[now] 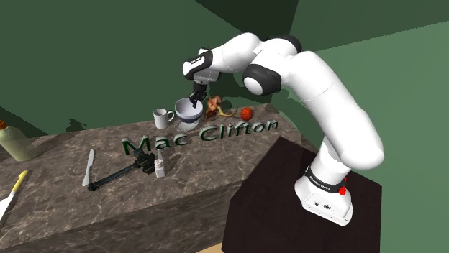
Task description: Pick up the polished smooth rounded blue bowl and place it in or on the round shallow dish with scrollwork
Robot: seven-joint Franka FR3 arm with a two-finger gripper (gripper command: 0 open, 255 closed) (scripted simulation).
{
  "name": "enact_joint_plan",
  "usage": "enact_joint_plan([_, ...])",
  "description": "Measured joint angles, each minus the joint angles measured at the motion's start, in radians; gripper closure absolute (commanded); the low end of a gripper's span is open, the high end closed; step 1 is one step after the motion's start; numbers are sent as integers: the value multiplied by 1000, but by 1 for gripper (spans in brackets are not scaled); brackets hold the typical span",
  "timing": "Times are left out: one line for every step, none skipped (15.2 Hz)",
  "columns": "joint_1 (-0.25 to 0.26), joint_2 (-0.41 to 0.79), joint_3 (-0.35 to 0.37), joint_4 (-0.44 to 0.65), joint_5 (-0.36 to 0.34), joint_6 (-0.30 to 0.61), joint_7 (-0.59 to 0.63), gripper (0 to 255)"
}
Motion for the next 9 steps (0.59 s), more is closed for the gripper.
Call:
enact_joint_plan([-5, 9, 3, 2, 4, 7, -3, 255])
enact_joint_plan([-10, 17, 5, 2, 8, 13, -7, 255])
enact_joint_plan([-13, 25, 8, 3, 12, 21, -10, 255])
enact_joint_plan([-16, 33, 12, 5, 16, 27, -13, 255])
enact_joint_plan([-21, 43, 16, 10, 20, 32, -15, 255])
enact_joint_plan([-24, 52, 21, 12, 24, 39, -19, 255])
enact_joint_plan([-24, 55, 23, 10, 27, 44, -20, 255])
enact_joint_plan([-24, 57, 24, 10, 28, 46, -22, 255])
enact_joint_plan([-24, 58, 25, 9, 29, 48, -22, 255])
